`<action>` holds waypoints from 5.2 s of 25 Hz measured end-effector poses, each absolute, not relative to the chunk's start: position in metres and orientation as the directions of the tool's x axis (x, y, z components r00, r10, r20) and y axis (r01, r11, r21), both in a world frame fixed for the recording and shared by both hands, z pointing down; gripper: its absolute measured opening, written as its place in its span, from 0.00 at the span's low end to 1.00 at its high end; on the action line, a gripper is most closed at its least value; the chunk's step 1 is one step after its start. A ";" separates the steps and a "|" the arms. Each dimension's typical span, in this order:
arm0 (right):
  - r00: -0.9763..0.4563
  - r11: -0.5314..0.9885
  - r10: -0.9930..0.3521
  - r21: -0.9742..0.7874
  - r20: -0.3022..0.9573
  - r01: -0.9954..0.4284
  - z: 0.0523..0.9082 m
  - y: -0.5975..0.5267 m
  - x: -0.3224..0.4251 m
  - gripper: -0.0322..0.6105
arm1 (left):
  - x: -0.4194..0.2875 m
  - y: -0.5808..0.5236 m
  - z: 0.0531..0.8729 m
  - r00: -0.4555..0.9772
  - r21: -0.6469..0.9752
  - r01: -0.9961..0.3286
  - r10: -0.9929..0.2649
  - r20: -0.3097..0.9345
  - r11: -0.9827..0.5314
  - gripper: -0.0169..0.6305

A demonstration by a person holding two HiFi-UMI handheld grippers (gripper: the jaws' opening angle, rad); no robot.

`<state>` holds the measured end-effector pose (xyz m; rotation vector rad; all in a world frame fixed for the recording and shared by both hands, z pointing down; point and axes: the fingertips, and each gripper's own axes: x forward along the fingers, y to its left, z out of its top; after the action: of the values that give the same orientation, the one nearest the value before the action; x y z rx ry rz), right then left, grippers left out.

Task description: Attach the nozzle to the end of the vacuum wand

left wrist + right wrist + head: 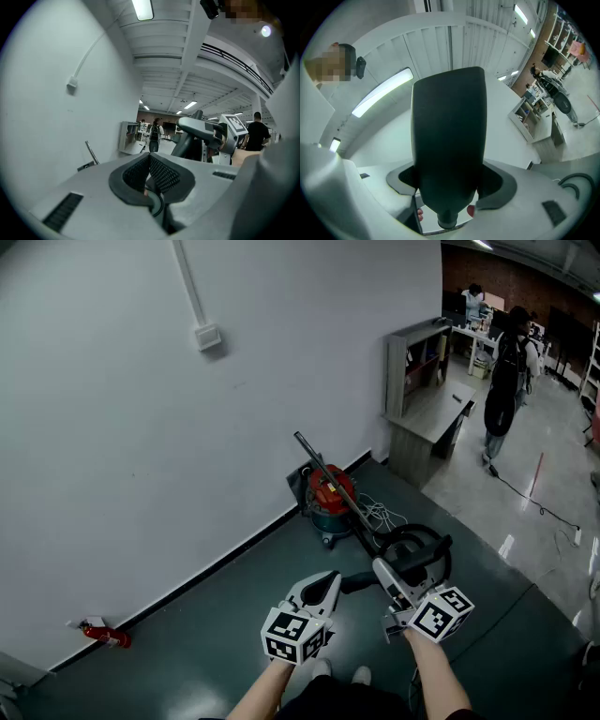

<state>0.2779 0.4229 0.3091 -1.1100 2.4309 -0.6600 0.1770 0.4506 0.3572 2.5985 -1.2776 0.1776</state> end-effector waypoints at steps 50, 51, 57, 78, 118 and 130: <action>-0.614 0.551 -0.789 -0.475 -0.030 -0.686 0.355 0.240 0.176 0.58 | 0.064 0.259 0.394 0.565 0.346 -0.811 -0.785 0.253 -0.472 0.03; -0.617 0.552 -0.787 -0.476 -0.026 -0.684 0.357 0.232 0.177 0.58 | 0.065 0.252 0.395 0.564 0.347 -0.812 -0.785 0.256 -0.470 0.03; -0.627 0.555 -0.778 -0.487 -0.019 -0.674 0.362 0.187 0.186 0.58 | 0.073 0.210 0.402 0.552 0.345 -0.821 -0.787 0.277 -0.455 0.03; -0.652 0.548 -0.758 -0.552 -0.009 -0.628 0.384 0.074 0.203 0.58 | 0.071 0.106 0.418 0.485 0.339 -0.861 -0.813 0.322 -0.379 0.03; -0.600 0.458 -0.796 -0.567 0.082 -0.685 0.411 -0.157 0.130 0.58 | -0.012 -0.127 0.479 0.537 0.440 -0.821 -0.751 0.384 -0.363 0.03; -0.645 0.483 -0.759 -0.585 0.093 -0.652 0.419 -0.198 0.122 0.58 | -0.025 -0.144 0.499 0.473 0.470 -0.841 -0.783 0.404 -0.266 0.03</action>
<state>0.1220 -0.1978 0.4185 -1.2246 2.5469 -0.8881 -0.0254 -0.1443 0.4992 2.0831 -1.3403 0.1180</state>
